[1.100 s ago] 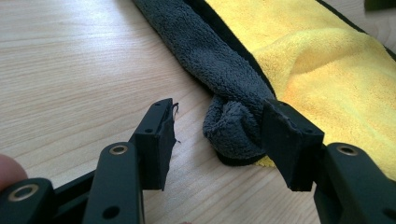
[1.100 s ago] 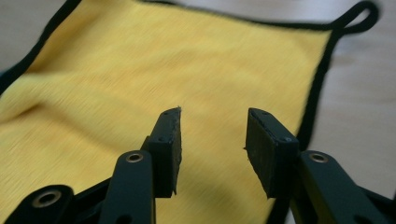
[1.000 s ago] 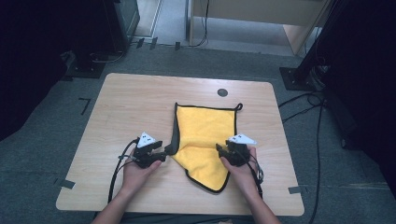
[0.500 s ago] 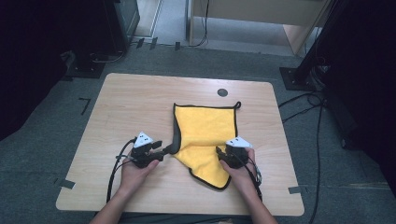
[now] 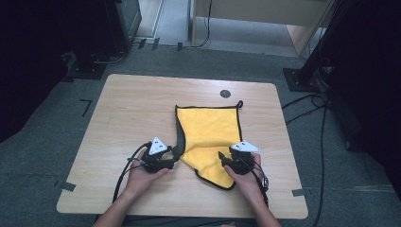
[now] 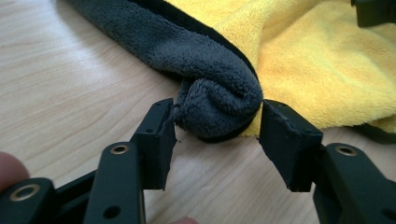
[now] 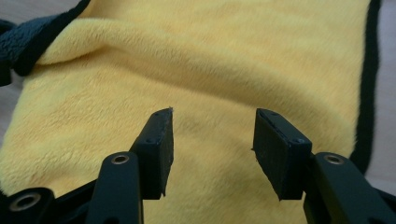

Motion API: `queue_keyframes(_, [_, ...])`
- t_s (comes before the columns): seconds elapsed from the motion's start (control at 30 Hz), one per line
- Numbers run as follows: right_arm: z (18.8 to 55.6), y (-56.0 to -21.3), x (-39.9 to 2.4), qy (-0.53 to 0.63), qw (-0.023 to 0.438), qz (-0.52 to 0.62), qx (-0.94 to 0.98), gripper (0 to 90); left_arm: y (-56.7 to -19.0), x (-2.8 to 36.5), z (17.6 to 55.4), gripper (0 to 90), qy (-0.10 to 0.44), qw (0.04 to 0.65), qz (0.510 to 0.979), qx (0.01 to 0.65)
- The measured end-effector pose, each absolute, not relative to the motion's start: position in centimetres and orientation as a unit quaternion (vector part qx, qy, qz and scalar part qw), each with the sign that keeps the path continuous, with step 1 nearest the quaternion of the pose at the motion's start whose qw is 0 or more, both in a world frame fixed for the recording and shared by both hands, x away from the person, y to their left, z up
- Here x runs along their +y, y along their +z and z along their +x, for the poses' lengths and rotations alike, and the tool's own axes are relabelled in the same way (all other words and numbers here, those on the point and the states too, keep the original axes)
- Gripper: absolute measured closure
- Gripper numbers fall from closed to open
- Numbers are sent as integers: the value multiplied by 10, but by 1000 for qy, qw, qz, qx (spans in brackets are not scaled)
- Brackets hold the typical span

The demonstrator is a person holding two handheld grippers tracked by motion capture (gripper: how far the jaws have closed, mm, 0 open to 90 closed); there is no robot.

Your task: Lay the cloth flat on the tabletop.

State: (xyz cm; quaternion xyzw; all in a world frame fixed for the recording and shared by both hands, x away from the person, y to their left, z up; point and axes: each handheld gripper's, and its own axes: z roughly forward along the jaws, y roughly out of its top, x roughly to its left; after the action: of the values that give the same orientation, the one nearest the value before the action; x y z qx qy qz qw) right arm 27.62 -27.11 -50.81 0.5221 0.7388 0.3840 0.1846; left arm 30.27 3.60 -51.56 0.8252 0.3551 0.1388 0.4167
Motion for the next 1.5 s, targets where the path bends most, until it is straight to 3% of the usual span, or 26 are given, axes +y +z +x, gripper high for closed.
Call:
queue_keyframes(0.13, [268,-516,-270,367,177,521,750,480,-516,29,304,563,149,398,837,344])
queue_keyframes(0.3, [268,-519,-269,363,196,507,757,479,-507,28,307,760,122,423,826,353])
queue_keyframes(0.57, [273,-522,-271,368,208,502,754,479,-478,13,332,781,43,506,779,367])
queue_keyframes(0.77, [274,-522,-272,370,210,499,755,480,-471,-25,360,768,-13,518,776,359])
queue_keyframes(0.9, [275,-522,-273,371,209,502,752,481,-490,-49,363,656,-77,490,804,329])
queue_keyframes(0.97, [274,-521,-275,373,205,505,751,482,-495,-50,357,620,-66,484,811,321])
queue_keyframes(1.13, [271,-518,-276,381,206,511,742,514,-492,-19,349,552,-32,513,778,361])
queue_keyframes(1.33, [267,-502,-264,425,197,506,724,541,-494,32,337,528,38,481,781,398])
queue_keyframes(1.5, [268,-490,-229,452,178,473,736,536,-507,61,324,476,80,451,780,426])
